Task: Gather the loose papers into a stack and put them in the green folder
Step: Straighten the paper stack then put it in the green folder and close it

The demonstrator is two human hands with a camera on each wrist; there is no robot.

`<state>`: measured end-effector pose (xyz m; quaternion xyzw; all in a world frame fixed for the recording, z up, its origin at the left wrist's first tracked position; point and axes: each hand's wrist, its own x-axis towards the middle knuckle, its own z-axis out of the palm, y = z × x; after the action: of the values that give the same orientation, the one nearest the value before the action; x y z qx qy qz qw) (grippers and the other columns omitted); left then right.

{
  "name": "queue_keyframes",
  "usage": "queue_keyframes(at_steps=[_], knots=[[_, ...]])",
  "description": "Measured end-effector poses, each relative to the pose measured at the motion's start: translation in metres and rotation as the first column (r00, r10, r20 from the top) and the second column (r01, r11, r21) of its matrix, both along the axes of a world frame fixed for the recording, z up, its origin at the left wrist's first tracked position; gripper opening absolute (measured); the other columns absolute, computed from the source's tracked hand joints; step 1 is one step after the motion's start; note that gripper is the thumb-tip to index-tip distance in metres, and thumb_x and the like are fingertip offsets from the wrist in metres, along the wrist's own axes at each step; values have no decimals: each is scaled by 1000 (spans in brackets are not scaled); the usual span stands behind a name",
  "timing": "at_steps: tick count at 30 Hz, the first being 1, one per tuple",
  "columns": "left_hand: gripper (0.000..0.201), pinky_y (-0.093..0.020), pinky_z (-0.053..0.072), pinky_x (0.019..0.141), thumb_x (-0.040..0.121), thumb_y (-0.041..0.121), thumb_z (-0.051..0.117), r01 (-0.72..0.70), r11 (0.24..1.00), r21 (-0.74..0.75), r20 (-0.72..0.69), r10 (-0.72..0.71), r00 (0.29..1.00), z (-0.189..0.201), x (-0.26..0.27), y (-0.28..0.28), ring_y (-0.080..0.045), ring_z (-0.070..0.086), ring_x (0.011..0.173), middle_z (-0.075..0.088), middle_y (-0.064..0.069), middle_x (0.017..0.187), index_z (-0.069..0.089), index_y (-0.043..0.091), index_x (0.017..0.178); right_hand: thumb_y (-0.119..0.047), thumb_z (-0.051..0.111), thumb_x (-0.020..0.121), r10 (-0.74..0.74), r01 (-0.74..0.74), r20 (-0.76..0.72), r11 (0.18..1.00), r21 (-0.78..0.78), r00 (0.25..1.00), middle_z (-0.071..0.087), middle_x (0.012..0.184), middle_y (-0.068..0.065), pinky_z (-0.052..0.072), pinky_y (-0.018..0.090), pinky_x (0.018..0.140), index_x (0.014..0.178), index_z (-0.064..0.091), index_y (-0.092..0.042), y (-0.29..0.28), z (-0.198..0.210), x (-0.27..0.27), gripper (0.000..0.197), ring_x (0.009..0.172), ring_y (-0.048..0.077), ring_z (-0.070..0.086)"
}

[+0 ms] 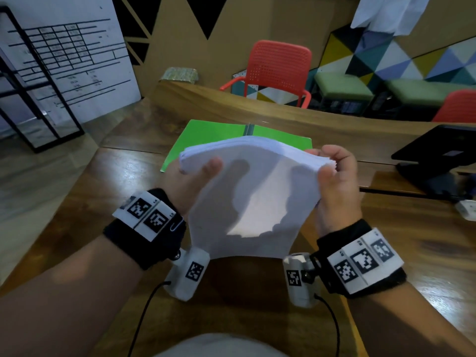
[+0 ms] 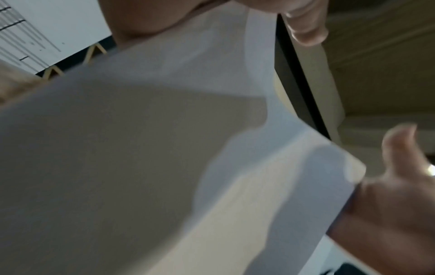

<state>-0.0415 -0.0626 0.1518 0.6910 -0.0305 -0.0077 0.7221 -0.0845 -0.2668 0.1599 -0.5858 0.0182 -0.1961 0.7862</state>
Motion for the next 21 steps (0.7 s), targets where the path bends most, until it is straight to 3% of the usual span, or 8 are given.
queue_keyframes(at_steps=[3, 5, 11, 14, 16, 18, 19, 21], knots=[[34, -47, 56, 85, 40, 58, 79, -134, 982, 132, -71, 144, 987, -8, -4, -4, -12, 70, 72, 74, 10, 66, 74, 38, 66, -22, 81, 62, -153, 143, -10, 944, -297, 988, 53, 87, -9, 52, 36, 65, 84, 49, -33, 16, -7, -4, 41, 74, 10, 57], [44, -51, 56, 82, 34, 61, 79, -204, 971, 123, -75, 214, 974, -2, -10, -9, -20, 72, 80, 76, 0, 77, 74, 34, 69, -5, 75, 71, -282, 270, 10, 906, -326, 959, 51, 80, -11, 47, 23, 61, 76, 50, -30, 19, -2, -2, 36, 64, -1, 51], [66, -60, 53, 79, 52, 45, 76, -133, 991, 20, 88, 130, 988, 17, -23, -15, -38, 67, 92, 70, -20, 99, 64, 7, 104, -2, 72, 73, -275, 302, 134, 915, -268, 952, 51, 80, -10, 47, 18, 59, 76, 49, -31, 14, 6, -15, 37, 67, 1, 52], [71, -40, 58, 80, 51, 45, 78, -123, 985, 123, 65, 116, 991, 1, -22, -14, -24, 69, 88, 70, -11, 98, 60, 8, 109, 4, 71, 75, -251, 242, 16, 914, -324, 968, 49, 75, -10, 41, 8, 51, 76, 48, -27, 14, -1, -12, 38, 53, -8, 49], [44, -7, 52, 58, 65, 31, 78, -175, 971, 165, 19, 175, 984, -7, -19, -12, 7, 63, 61, 65, 3, 80, 60, 8, 98, 2, 72, 74, -210, 181, -47, 921, -346, 977, 50, 77, -10, 41, 8, 50, 78, 48, -27, 9, 3, -10, 37, 51, -8, 48], [16, 0, 38, 38, 72, 20, 75, -203, 960, 193, -50, 216, 975, -4, -19, -11, 12, 53, 38, 58, 11, 63, 60, 16, 77, -5, 76, 72, -210, 165, -66, 895, -414, 976, 50, 87, -9, 44, 9, 59, 90, 48, -24, 3, 14, -9, 38, 61, -6, 50], [14, 0, 39, 37, 72, 19, 75, -184, 964, 192, -40, 195, 980, -2, -18, -10, 12, 53, 36, 59, 14, 58, 61, 17, 69, -16, 79, 69, -287, 191, -83, 801, -568, 954, 51, 98, -8, 47, 15, 74, 101, 47, -24, -3, 21, -9, 46, 78, -3, 53], [13, -1, 43, 43, 70, 18, 77, -162, 964, 212, 37, 158, 987, 8, -16, -11, 13, 55, 41, 61, 20, 44, 64, 20, 66, -45, 80, 58, -454, 126, -80, 405, -906, 888, 40, 132, -2, 38, 45, 101, 126, 38, -30, -7, 37, -11, 81, 125, 16, 39]])
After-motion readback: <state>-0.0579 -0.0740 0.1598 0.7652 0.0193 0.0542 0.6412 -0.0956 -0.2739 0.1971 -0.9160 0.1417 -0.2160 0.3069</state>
